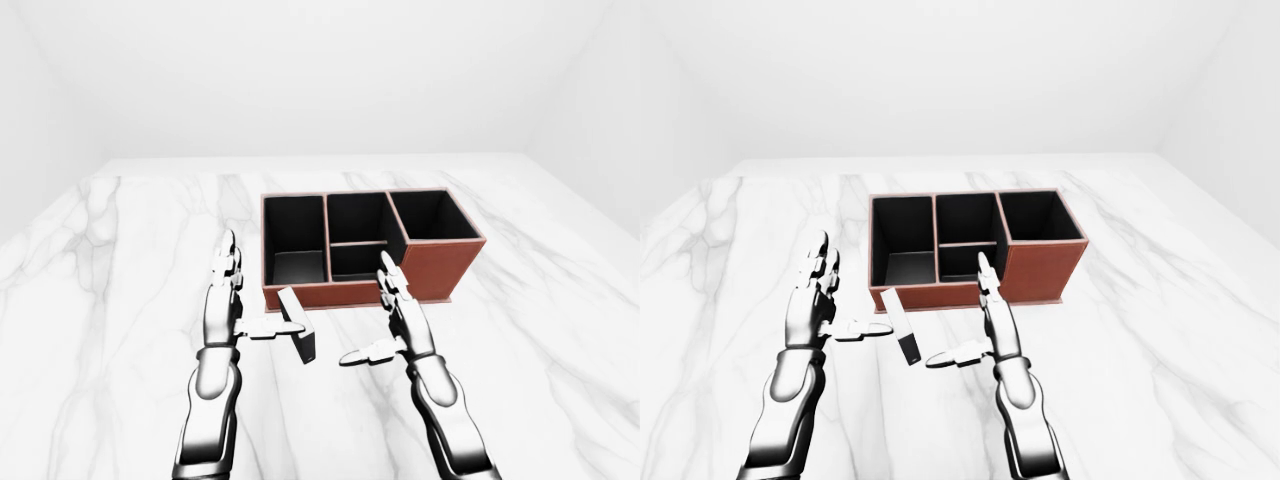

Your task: Pick up the book and place it in the right compartment of the caddy.

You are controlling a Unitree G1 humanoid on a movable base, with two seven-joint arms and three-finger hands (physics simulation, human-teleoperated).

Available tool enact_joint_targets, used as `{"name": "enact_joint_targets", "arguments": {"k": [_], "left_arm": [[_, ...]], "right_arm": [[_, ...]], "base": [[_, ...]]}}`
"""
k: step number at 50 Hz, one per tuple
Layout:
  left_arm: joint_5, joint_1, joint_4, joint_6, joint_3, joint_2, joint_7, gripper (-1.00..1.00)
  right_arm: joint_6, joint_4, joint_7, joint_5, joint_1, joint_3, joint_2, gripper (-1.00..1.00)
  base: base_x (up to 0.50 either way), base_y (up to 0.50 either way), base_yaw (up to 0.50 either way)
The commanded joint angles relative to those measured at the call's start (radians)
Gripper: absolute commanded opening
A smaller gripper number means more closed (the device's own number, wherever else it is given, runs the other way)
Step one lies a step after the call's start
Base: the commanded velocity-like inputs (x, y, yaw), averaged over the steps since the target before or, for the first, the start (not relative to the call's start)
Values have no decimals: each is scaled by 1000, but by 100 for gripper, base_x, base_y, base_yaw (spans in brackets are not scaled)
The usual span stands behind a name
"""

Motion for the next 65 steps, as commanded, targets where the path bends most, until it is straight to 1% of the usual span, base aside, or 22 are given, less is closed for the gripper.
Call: {"name": "enact_joint_targets", "arguments": {"k": [1, 3, 5, 8, 10, 11, 13, 15, 16, 19, 40, 57, 65], "left_arm": [[4, 1, 5, 0, -1, 0, 1, 100], [4, 2, -3, 0, -1, 0, 1, 100], [6, 3, -2, 0, -3, -1, 1, 100], [6, 4, -1, 0, -3, -1, 1, 100], [6, 2, 1, 0, -3, -1, 2, 100], [6, 2, 2, 0, -3, -1, 2, 100], [8, 3, -1, 0, -4, -1, 2, 100], [8, 3, -2, 0, -4, -1, 3, 100], [8, 3, -2, 0, -5, -1, 3, 100], [8, 1, 6, 0, -4, -1, 3, 100], [5, 5, 3, 0, -5, -1, 0, 100], [5, -1, 14, 0, -7, -2, 1, 100], [3, -1, 17, 0, -5, -1, -1, 100]], "right_arm": [[60, -13, -9, -22, -19, 37, 9, 100], [53, 1, -12, -26, -23, 41, 10, 100], [58, -10, -10, -36, -17, 54, 9, 100], [79, -16, -8, -31, -22, 55, 11, 100], [75, -15, -8, -43, -23, 69, 11, 100], [68, -9, -13, -49, -25, 71, 12, 100], [79, -15, -12, -54, -28, 79, 16, 100], [77, -14, -15, -64, -29, 89, 17, 100], [83, -15, -16, -69, -29, 96, 19, 100], [88, -8, -19, -76, -37, 103, 23, 100], [88, 37, -42, -97, -90, 157, 63, 100], [88, 146, -43, -102, -122, 146, 79, 100], [88, 186, -44, -122, -122, 155, 85, 100]], "base": [[0, 0, 0], [0, 0, 0], [0, 0, 0], [0, 0, 0], [0, 0, 0], [0, 0, 0], [0, 0, 0], [0, 0, 0], [0, 0, 0], [0, 0, 0], [0, 0, 0], [0, 0, 0], [0, 0, 0]]}}
